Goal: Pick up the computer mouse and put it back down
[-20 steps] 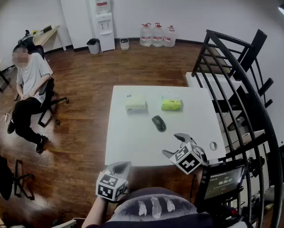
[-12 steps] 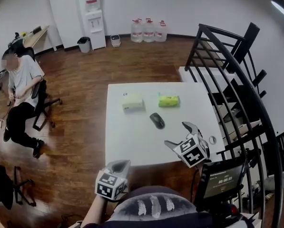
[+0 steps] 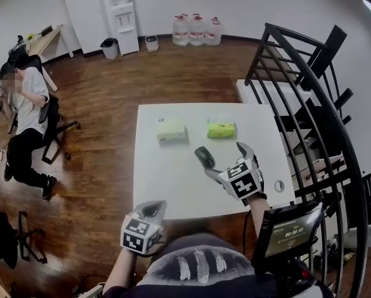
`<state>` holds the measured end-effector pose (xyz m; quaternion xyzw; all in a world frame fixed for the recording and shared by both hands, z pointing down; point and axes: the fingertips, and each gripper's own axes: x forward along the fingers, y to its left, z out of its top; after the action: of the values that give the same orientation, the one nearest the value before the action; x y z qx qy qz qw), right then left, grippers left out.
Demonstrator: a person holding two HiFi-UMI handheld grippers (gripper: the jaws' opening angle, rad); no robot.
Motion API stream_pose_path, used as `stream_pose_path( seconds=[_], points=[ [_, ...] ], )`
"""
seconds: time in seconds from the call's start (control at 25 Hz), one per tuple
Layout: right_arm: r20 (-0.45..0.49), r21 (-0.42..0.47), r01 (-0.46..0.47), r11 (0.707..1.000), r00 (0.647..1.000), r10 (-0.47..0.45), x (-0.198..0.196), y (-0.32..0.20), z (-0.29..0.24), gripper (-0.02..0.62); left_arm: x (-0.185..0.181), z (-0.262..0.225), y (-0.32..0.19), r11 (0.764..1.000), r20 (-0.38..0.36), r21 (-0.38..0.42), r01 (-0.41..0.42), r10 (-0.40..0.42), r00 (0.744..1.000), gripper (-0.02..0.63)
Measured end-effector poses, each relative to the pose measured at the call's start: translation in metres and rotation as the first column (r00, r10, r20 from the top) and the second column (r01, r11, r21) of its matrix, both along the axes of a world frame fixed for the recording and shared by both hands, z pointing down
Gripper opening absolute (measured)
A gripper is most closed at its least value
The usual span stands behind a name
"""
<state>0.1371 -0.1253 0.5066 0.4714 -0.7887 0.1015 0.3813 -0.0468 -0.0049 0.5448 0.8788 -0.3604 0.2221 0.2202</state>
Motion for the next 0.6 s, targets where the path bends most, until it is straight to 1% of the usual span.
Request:
stream_pose_path(
  seconds=[0.16, 0.32, 0.48, 0.56, 0.6],
  points=[
    [0.029, -0.069, 0.017, 0.997, 0.999, -0.015, 0.007, -0.036, 0.033, 0.583, 0.016, -0.004, -0.016, 0.998, 0.008, -0.003, 0.061, -0.061, 0.998, 0.015],
    [0.031, -0.142, 0.011, 0.99, 0.999, -0.007, 0.014, -0.073, 0.067, 0.583, 0.027, -0.008, -0.031, 0.993, 0.015, -0.013, 0.117, -0.117, 0.993, 0.015],
    [0.022, -0.214, 0.023, 0.977, 1.0, -0.019, 0.004, -0.094, 0.105, 0.583, 0.024, -0.001, -0.04, 0.99, 0.031, -0.035, 0.138, -0.137, 0.99, 0.015],
    [0.023, -0.264, 0.011, 0.964, 1.0, -0.005, -0.001, -0.099, 0.125, 0.583, 0.019, 0.003, -0.046, 0.989, 0.034, -0.039, 0.142, -0.141, 0.989, 0.015],
    [0.014, -0.275, 0.006, 0.961, 1.0, -0.002, -0.003, -0.104, 0.133, 0.583, 0.016, 0.005, -0.049, 0.989, 0.033, -0.043, 0.143, -0.141, 0.989, 0.015]
  ],
)
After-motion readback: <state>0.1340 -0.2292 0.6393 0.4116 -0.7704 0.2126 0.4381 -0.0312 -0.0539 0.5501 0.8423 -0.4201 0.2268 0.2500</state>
